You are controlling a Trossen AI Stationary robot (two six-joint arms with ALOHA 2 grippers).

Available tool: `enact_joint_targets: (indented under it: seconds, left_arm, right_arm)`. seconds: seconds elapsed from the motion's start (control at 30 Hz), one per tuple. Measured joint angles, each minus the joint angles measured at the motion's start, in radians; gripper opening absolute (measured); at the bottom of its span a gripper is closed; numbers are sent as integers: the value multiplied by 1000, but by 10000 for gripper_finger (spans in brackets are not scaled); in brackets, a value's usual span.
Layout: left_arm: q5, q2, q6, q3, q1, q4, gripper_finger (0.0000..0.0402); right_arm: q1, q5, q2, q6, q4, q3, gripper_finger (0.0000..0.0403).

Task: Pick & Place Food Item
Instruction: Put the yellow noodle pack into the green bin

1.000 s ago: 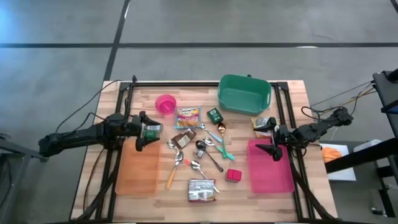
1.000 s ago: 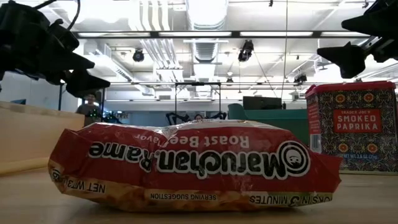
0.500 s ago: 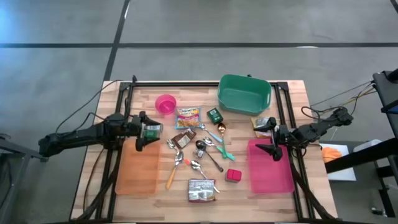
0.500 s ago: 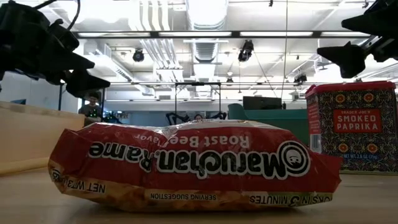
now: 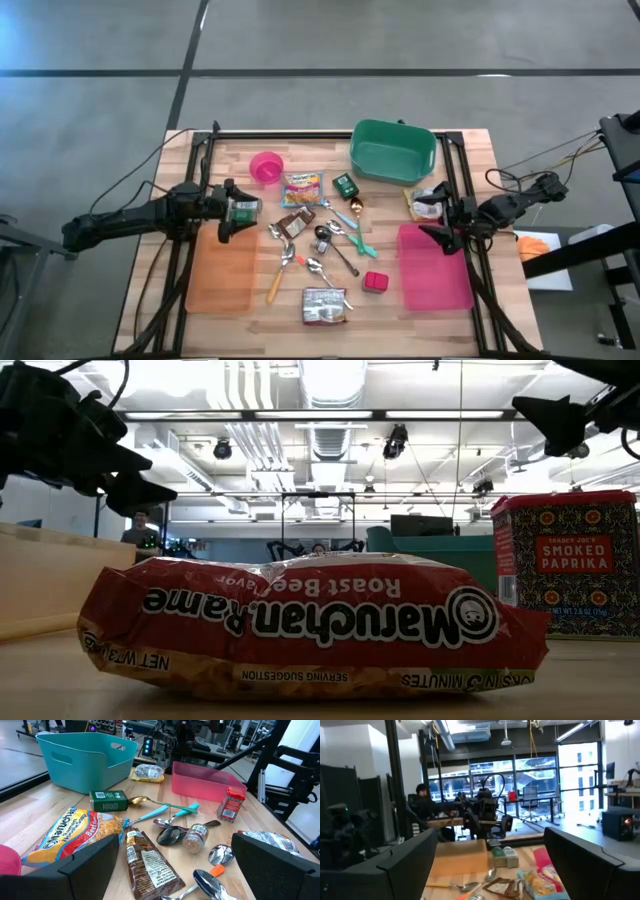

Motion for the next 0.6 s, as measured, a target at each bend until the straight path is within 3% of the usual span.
enact_joint_targets:
  seconds: [0.13,0.33,0.43,0.5,0.6]
  left_arm:
    - [0,0,0,0,0,0,391]
    - [0,0,0,0,0,0,391]
    - [0,0,0,0,0,0,391]
    - [0,0,1,0,0,0,391]
    - [-1,0,4,0,0,3,391]
  right_arm:
    - [0,8,14,-28,-35,36,364]
    - [0,207,154,7,-137,239,364]
    - [0,251,255,22,-245,365,364]
    - [0,274,323,115,-384,444,364]
    - [0,332,411,384,-626,544,364]
